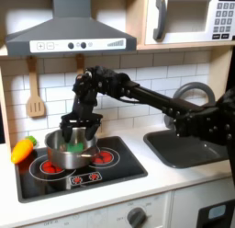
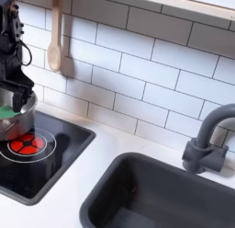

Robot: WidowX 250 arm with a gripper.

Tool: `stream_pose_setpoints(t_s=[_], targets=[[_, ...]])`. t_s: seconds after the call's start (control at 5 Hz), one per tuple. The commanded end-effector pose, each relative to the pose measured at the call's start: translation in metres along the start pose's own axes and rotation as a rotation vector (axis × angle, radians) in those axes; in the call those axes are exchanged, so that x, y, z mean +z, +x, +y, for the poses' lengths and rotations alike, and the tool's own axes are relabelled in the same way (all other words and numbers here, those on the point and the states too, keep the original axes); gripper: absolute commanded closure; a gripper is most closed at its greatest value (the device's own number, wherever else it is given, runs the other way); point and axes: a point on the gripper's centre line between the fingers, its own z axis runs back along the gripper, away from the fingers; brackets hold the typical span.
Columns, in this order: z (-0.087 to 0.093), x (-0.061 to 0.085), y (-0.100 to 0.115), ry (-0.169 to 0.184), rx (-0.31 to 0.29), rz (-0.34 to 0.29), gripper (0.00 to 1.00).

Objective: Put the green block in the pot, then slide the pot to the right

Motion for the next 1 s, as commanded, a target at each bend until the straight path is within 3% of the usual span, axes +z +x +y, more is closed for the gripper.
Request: stream_pose_setpoints(t_s=[0.0,0.4,0.8], targets=[[-0.002,-0.008,-0.008,-0.010,-0.009,0.042,0.00],[-0.011,-0.007,-0.013,-0.027,-0.031,0.055,0.00],[-0.030,-0.017,-0.030,-0.059,-0.064,0.098,0.00]])
